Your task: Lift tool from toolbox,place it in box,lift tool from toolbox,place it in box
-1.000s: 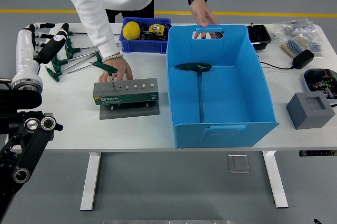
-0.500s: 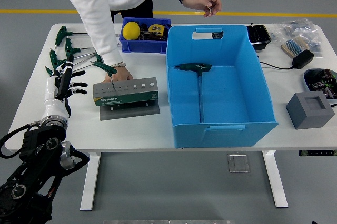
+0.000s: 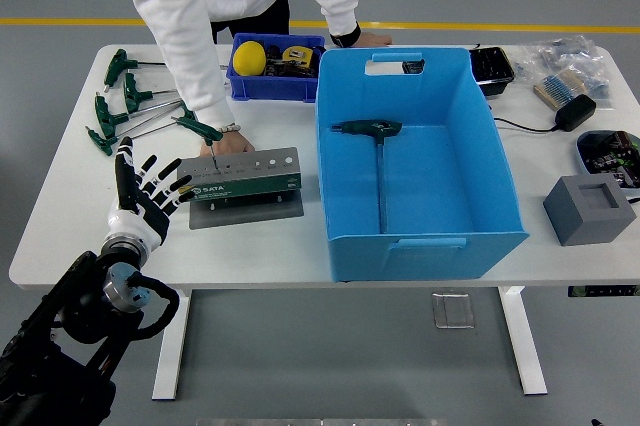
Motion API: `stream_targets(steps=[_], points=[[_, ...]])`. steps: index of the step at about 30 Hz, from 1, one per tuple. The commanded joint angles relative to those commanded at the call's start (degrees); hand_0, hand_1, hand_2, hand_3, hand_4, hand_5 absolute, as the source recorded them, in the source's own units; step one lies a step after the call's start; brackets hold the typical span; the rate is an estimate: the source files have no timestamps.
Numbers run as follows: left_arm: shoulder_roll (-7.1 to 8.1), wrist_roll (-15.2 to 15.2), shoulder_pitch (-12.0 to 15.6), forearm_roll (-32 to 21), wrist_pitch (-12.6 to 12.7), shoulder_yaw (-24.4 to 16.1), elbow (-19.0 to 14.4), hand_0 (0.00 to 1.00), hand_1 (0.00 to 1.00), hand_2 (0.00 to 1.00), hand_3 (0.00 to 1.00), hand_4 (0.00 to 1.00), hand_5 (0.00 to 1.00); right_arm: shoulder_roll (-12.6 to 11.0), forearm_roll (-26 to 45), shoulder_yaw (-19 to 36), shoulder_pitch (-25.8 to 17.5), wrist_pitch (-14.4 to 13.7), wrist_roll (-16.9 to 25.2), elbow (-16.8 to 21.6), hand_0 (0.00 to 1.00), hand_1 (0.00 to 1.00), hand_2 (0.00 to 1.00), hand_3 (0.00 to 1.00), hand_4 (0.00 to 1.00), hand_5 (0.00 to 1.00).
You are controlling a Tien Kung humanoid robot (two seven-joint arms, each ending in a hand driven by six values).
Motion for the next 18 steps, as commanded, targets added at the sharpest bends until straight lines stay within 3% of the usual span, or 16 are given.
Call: stream_targets(steps=[7,18], points=[[-0.09,-0.6,0.0,-15.9,-1.8,1.7,1.1,0.256,0.421,0.694,0.93,0.783,0.998,0.1,0.1,0.0,0.0,0.0,0.0,0.0,0.595,0.521,0.617,0.693,0.905,0.965],[0.41,-1.4,0.1,-13.7,-3.8,1.7,-0.1,0.252,0.434,0.693,0.921,0.785,0.998,0.1,0.0,0.2,0.0,0.0,0.0,0.0,0.596,0.523,0.617,0.691,0.901,0.965]])
